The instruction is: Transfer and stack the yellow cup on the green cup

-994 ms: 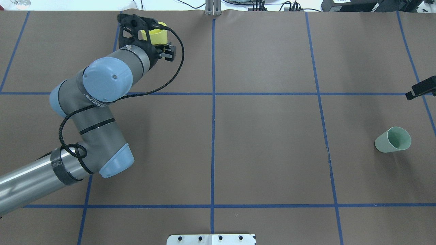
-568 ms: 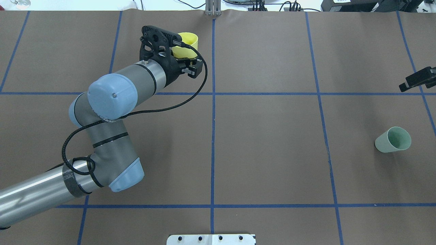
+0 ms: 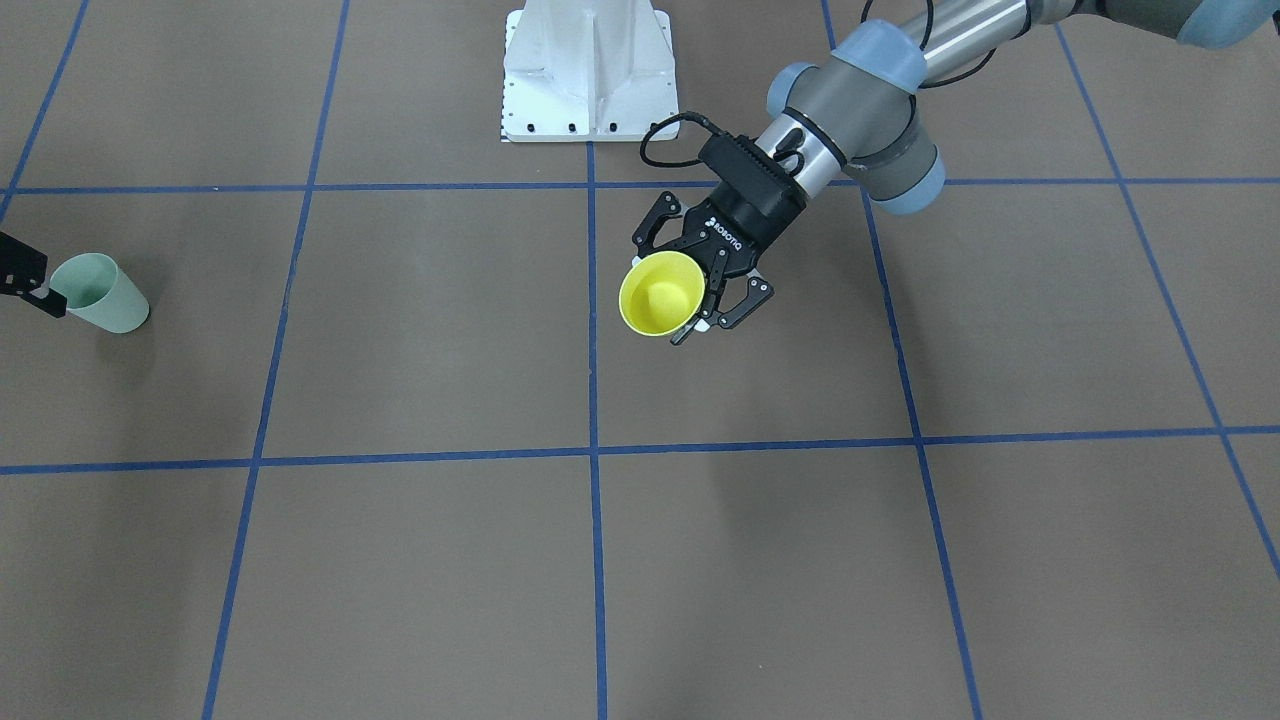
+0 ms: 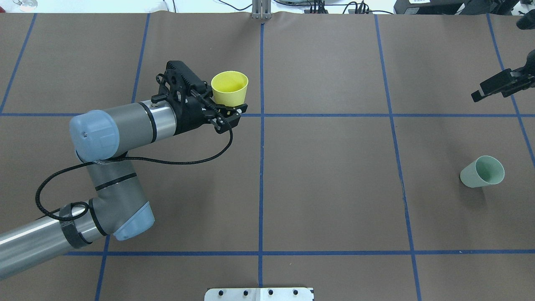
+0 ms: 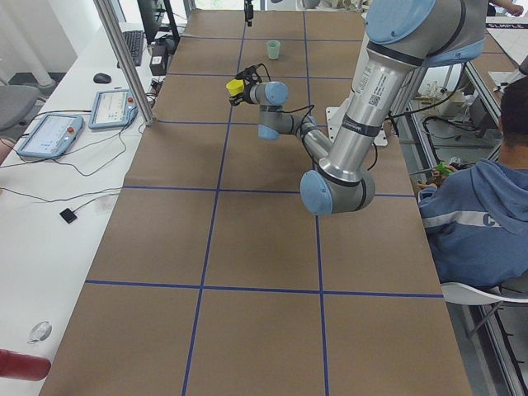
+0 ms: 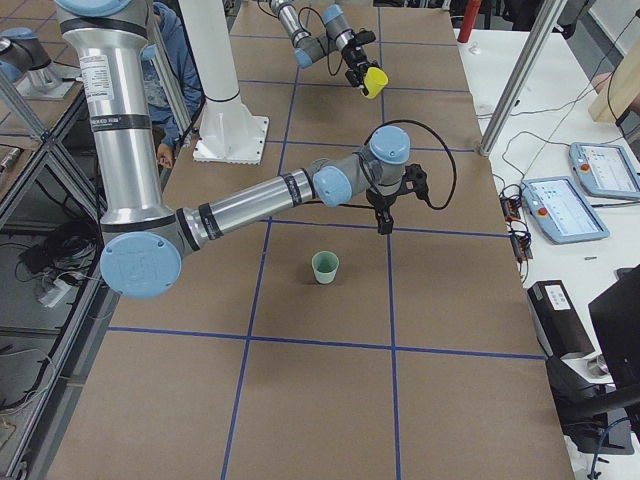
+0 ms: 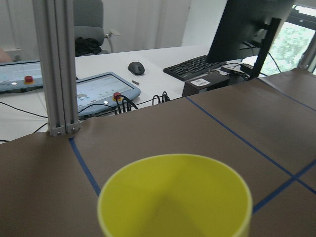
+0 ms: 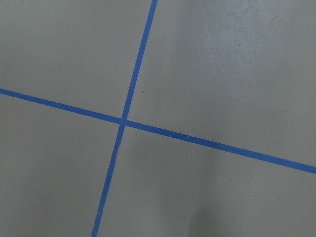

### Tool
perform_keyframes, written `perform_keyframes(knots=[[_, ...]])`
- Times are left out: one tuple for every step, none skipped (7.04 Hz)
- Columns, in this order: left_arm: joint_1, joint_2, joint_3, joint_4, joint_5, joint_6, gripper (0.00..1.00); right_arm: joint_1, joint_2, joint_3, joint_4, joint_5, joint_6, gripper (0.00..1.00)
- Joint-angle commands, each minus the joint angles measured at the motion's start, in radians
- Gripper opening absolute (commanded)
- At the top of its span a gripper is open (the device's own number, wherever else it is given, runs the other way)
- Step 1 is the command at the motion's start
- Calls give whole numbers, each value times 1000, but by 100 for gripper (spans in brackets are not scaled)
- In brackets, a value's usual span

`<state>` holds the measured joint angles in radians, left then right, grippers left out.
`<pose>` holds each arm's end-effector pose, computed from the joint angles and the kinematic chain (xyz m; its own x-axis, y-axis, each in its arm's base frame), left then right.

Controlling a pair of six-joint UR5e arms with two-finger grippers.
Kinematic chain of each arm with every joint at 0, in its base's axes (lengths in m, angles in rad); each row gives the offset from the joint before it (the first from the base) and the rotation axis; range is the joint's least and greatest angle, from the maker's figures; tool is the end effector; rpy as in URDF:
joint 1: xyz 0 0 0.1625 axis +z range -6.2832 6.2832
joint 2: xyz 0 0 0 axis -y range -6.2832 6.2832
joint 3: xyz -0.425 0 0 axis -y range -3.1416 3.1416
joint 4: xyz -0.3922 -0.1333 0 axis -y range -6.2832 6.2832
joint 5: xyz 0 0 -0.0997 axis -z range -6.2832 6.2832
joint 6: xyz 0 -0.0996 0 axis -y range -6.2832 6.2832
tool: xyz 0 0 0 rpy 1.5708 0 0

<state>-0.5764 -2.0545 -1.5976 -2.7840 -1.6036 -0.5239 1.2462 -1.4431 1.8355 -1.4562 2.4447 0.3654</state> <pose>0.4515 -0.4486 0.2334 0.3842 0.7824 -0.4901 0.3695 0.3562 0.8583 -0.1166 -0.5249 0.4415 0.5569 -0.2247 0.7996 0.0855 0.9731 0.2140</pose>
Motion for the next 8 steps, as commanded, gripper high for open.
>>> perform_keyframes(knots=[[-2, 14, 13, -56, -97, 28, 0, -40, 53, 1, 7, 4, 142, 100], [0, -15, 45, -45, -99, 33, 0, -65, 84, 5, 8, 4, 218, 100], [6, -12, 56, -39, -101, 60, 0, -101, 120, 4, 8, 7, 266, 100], [19, -24, 67, -5, -93, 64, 0, -120, 145, 7, 8, 7, 327, 100], [15, -26, 62, -5, -82, 76, 0, -135, 173, 11, 10, 5, 386, 100], [16, -30, 64, -15, -91, 232, 0, -171, 212, 11, 10, 5, 471, 100], [15, -50, 70, -16, -97, 318, 0, -197, 249, 13, 10, 4, 544, 100], [16, -50, 76, -16, -126, 317, 0, -230, 271, 25, 10, 4, 591, 100]])
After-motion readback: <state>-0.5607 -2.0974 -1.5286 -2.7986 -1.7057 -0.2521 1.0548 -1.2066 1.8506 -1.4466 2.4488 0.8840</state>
